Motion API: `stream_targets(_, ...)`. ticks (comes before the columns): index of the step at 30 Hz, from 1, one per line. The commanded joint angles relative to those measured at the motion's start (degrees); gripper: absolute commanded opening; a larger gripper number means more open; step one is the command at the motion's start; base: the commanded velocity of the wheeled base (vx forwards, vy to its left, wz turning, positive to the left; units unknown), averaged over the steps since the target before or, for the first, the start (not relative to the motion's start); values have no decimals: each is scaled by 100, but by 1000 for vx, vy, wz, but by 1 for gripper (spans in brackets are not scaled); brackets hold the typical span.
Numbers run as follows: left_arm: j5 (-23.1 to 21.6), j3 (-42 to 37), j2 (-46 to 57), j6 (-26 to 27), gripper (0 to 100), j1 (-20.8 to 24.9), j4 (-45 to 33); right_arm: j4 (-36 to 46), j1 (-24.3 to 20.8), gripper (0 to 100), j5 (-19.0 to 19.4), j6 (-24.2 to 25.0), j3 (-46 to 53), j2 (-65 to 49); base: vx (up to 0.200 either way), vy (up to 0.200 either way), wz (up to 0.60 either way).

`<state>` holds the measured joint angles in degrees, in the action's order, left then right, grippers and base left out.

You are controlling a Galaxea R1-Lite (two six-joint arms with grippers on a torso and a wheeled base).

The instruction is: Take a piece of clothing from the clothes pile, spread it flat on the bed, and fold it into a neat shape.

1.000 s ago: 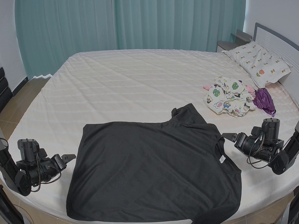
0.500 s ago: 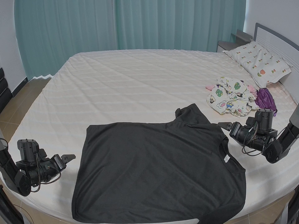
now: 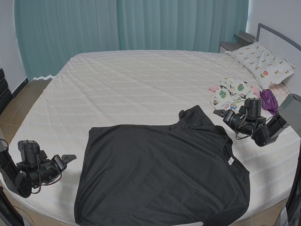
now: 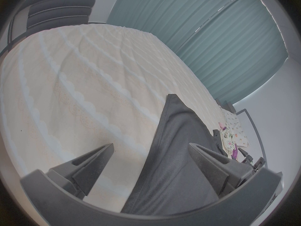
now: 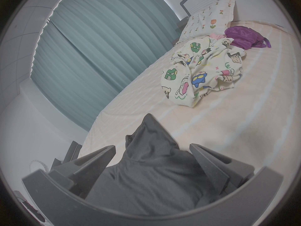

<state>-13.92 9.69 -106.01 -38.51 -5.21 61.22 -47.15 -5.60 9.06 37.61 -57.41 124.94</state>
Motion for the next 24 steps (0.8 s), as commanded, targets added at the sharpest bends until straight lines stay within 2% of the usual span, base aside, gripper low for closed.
stream_targets(1,-14,24,-25,-130,100,20,4,180,-73,100,-18,1,-684,760,0,0,0)
stream_targets(17,-84,-38,-60,-139,100,20,4,523,-223,100,-167,-236,-1888,1463,0,0,0)
stream_targets(24,-84,-38,-60,-139,100,20,4,1129,-223,100,-264,-245,-2591,1735,0,0,0)
